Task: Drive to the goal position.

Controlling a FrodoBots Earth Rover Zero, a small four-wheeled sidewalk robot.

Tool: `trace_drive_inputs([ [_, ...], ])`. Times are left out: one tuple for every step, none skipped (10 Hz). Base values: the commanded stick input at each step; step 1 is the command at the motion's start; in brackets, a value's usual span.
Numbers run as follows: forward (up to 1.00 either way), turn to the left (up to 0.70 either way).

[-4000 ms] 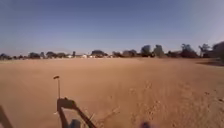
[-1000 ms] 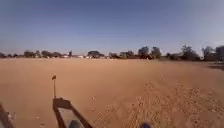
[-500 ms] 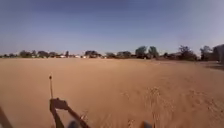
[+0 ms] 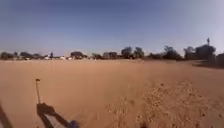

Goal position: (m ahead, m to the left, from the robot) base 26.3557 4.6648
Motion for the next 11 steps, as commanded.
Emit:
trace_drive_inputs([
  [1.0,0.0],
  [1.0,0.0],
  [1.0,0.0],
  [1.0,0.0],
  [1.0,0.0],
  [1.0,0.0],
  [1.0,0.01],
  [1.0,0.01],
  [1.0,0.05],
  [1.0,0.07],
  [1.0,0.1],
])
